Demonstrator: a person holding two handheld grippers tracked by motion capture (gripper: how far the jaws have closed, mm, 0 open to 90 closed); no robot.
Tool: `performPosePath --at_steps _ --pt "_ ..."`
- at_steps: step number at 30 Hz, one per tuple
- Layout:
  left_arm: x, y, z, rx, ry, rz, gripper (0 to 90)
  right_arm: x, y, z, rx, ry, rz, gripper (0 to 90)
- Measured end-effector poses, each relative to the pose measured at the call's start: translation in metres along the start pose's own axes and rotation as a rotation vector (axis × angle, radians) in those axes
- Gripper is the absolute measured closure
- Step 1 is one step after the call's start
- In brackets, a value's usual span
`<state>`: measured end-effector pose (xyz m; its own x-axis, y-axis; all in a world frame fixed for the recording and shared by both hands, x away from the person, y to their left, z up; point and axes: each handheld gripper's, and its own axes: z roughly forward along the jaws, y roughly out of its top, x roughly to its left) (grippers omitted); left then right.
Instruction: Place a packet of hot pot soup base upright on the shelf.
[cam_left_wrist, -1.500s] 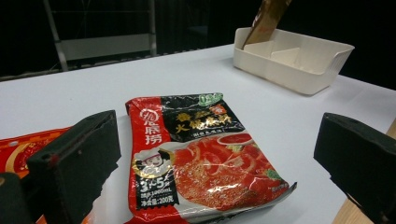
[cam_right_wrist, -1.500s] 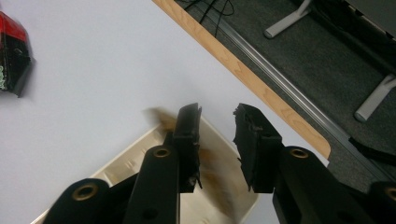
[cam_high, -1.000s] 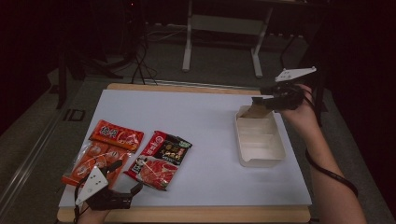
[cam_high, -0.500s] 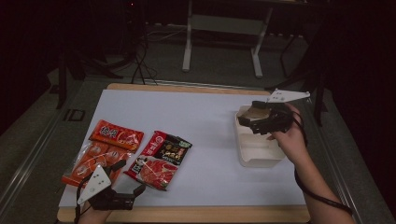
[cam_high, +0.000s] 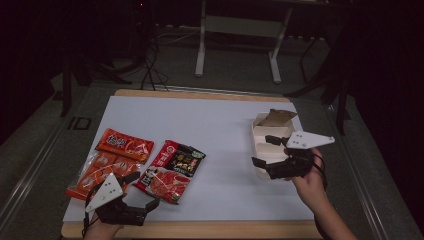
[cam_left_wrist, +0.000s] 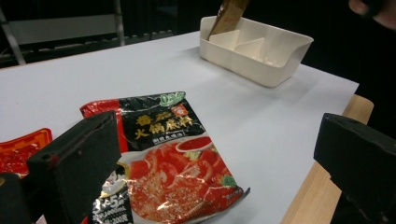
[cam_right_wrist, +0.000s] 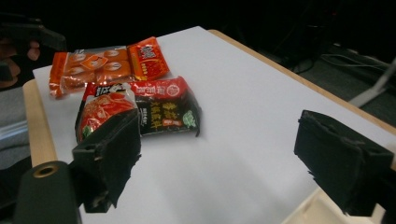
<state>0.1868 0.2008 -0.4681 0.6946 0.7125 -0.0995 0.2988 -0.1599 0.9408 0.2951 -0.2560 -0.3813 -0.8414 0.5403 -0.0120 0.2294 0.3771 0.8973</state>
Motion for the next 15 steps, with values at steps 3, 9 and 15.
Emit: performPosePath --at_steps 3,9,15 --pt "0.003 0.003 0.002 0.006 -0.008 0.007 1.1 0.01 -0.016 -0.01 -0.06 0.043 0.05 14.3" --pt "0.012 0.007 0.009 0.039 0.003 0.018 1.1 0.016 -0.027 -0.016 -0.088 0.076 0.076 13.2" --pt "0.02 0.011 0.018 0.076 0.009 0.028 1.1 0.025 -0.038 -0.025 -0.114 0.066 0.07 13.3"
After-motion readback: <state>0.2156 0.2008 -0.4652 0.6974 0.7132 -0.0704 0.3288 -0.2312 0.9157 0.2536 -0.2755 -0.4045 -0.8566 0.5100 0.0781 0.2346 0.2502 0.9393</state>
